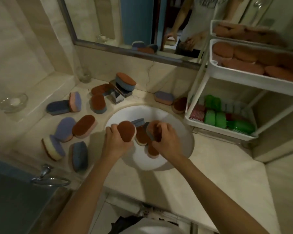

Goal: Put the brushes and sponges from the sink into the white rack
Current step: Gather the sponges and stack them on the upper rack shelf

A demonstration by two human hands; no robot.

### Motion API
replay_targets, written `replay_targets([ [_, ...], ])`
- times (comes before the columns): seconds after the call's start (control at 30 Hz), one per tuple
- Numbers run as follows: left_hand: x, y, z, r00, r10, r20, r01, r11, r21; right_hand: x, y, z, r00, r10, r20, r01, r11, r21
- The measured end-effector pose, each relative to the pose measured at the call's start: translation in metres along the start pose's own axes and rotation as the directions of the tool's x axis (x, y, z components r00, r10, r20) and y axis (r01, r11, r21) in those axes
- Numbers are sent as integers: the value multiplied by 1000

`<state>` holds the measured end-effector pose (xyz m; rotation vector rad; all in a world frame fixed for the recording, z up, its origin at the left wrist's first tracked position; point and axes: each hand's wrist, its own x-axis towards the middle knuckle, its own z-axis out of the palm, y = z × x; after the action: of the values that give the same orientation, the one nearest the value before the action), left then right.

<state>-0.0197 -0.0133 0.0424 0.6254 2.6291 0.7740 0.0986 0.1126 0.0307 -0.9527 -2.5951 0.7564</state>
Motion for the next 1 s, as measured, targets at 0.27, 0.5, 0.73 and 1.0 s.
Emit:
replay_targets([
  [0.27,24,152,-53,943,328,-58,-332,918,-216,24,-9,-132,919,-41,-393,43,999,-4],
  [0.5,42,268,-70,763,645,-46,-641,746,-180,50,17,-251,831,-15,-555,-20,998,-57],
  [0.73,55,338,-53,632,770,88,-764,638,-97,75,74,-331,908,144,-394,-197,975,-99],
  [1.0,71,364,-32,640,753,156,-764,645,20,81,96,-340,943,251,-218,-287,946,-153],
])
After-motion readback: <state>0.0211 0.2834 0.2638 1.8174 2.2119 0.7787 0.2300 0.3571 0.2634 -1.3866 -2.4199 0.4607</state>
